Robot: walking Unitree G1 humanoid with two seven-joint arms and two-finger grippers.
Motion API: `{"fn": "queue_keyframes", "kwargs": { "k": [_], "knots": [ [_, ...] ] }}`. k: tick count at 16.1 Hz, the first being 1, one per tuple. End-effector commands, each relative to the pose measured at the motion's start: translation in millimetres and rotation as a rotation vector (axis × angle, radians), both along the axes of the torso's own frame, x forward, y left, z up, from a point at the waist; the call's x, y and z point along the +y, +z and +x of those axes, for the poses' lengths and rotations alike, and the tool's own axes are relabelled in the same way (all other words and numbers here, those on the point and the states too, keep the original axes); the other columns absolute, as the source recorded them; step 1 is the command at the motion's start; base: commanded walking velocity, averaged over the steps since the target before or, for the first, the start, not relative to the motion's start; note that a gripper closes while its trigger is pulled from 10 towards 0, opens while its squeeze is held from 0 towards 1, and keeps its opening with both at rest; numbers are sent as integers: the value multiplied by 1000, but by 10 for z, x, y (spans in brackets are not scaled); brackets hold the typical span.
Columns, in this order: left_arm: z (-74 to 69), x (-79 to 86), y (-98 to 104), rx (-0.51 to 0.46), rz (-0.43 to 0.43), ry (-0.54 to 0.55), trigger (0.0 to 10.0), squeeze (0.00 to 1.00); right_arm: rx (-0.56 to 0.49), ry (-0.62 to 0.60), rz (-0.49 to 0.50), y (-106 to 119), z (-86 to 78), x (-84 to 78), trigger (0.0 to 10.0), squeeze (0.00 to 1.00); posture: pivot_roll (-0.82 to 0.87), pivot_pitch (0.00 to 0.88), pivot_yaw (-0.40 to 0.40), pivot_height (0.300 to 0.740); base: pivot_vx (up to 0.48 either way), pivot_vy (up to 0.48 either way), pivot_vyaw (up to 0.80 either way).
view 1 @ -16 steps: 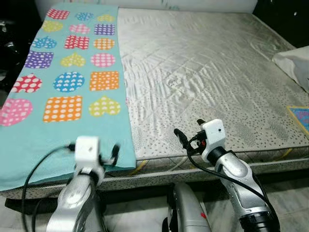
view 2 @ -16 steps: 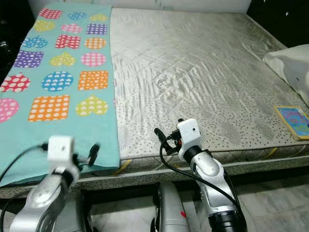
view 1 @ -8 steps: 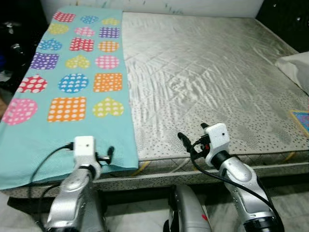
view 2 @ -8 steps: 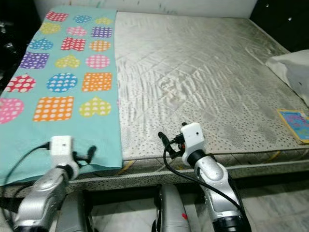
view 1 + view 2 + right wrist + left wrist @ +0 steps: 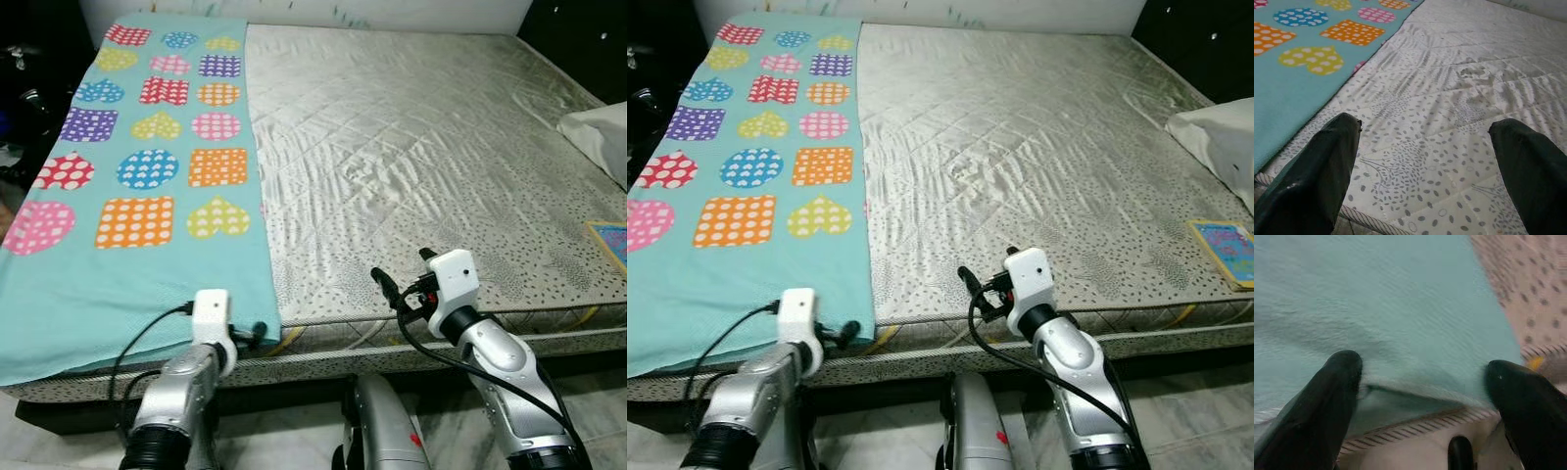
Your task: Clean up the room
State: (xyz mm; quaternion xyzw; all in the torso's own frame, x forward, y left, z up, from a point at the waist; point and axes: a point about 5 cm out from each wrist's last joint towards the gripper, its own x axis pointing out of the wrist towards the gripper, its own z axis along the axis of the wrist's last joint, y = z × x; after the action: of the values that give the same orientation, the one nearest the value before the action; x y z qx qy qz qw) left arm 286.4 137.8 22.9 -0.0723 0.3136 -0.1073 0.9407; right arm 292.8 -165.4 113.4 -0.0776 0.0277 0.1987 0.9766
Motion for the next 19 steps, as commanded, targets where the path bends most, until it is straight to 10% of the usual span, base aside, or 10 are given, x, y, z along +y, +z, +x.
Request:
{"fn": "queue_keyframes", "kwargs": {
  "k": [1, 8, 14, 19],
  "knots": [
    [-131, -217, -94, 72, -37, -132, 10000, 0, -12, -26, -5, 44, -2, -70, 10000, 0, -145, 114, -74, 556, 0, 0, 0],
    [-311, -483, -19, 26, 60, -432, 10000, 0, -17, -4, 17, 39, 73, 55, 10000, 0, -98, 87, -69, 556, 0, 0, 0],
    [-130, -292, 648, -476, 53, -150, 10000, 0, -32, -9, 38, 35, 139, 115, 10000, 0, -48, 39, -72, 556, 0, 0, 0],
    [-310, 158, 1098, -741, 90, 136, 10000, 0, -19, -127, 183, 23, 193, 135, 10000, 0, -18, 0, -41, 556, 0, 0, 0]
  ]
}}
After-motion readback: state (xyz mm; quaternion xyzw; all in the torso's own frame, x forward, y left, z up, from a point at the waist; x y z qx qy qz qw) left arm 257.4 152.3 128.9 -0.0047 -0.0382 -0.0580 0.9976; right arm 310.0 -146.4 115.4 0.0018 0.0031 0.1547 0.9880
